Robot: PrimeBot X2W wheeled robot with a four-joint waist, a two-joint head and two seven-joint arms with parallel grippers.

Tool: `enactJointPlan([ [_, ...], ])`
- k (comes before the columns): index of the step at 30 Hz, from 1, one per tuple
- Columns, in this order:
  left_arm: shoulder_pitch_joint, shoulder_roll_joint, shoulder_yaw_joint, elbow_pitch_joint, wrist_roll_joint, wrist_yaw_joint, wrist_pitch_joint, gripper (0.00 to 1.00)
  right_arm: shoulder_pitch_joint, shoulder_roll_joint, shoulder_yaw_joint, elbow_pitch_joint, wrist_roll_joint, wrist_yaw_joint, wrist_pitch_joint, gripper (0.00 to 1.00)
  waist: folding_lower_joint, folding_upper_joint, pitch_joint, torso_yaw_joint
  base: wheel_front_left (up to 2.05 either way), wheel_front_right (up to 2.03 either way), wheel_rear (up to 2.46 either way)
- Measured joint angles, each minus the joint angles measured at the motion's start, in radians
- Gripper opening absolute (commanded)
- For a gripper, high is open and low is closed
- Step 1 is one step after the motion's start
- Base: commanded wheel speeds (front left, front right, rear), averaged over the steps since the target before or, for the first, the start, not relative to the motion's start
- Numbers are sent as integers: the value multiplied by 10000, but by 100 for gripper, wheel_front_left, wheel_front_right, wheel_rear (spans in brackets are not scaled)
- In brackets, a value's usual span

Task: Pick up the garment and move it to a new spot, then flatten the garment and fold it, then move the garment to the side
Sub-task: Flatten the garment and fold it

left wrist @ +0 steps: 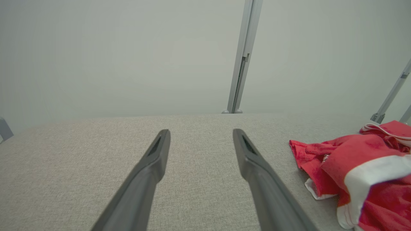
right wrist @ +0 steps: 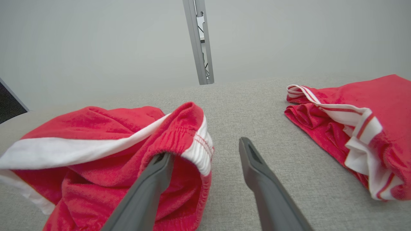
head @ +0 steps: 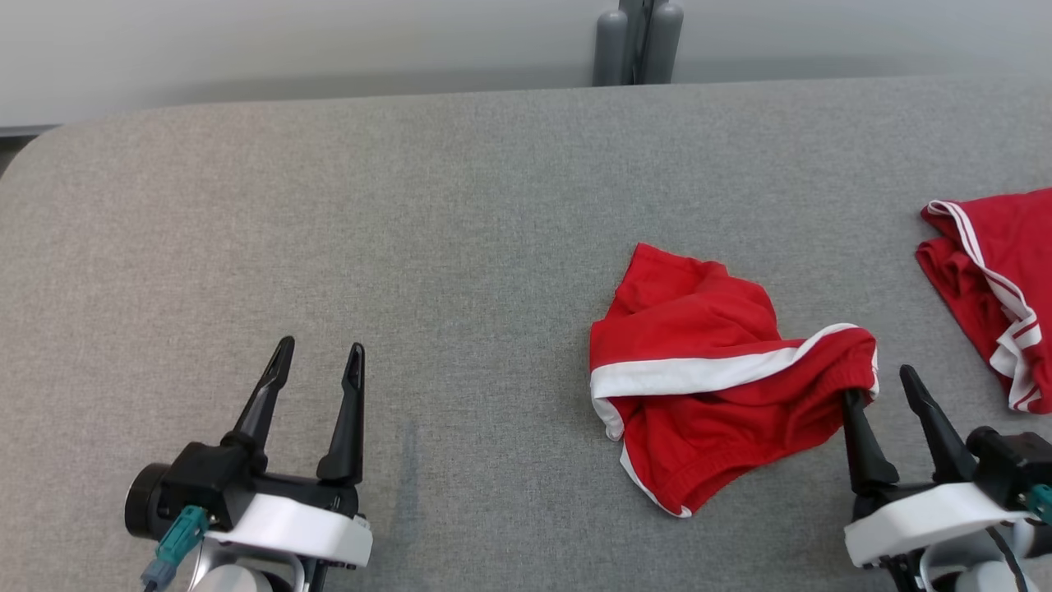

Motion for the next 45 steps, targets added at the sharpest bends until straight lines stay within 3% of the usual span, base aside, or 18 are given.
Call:
enactJointPlan([
  [10,718,81,73,-88,-29,176,0,100,1052,180,-654,-2591,-1018,0,878,100,0,0,-661,-43,0,0,0],
  [14,866,79,42,-125,-44,221,2,100,1261,282,-614,-3049,-1147,0,1266,100,0,0,-847,-30,0,0,0],
  [34,972,249,29,-290,-169,305,59,100,2733,662,-723,-3728,-1076,0,1753,100,0,0,-1030,-147,0,0,0],
  [45,985,234,-353,-337,-104,297,169,100,2332,717,-692,-3981,-1187,0,1664,100,0,0,-937,-88,0,0,0],
])
